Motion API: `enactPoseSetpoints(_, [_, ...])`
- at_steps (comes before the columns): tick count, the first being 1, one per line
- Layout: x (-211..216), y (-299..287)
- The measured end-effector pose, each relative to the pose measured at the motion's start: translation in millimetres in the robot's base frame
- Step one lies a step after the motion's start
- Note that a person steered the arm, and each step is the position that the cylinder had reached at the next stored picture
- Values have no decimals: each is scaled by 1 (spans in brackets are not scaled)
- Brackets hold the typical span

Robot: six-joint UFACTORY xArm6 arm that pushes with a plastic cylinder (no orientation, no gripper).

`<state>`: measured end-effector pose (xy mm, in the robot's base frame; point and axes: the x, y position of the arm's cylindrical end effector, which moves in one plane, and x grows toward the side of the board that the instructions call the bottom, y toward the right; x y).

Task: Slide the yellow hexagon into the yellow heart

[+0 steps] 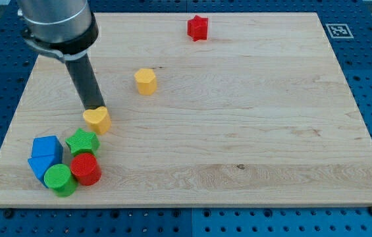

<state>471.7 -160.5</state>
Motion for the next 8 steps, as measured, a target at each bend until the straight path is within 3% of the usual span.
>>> enactPoseSetpoints(1, [22, 0])
enactPoseSetpoints(2, [7, 0])
enactPoseSetpoints(3, [-54, 2])
enactPoseSetpoints(4, [-115, 44])
enactPoseSetpoints(5, [-127, 92])
enactPoseSetpoints(8, [-82, 93])
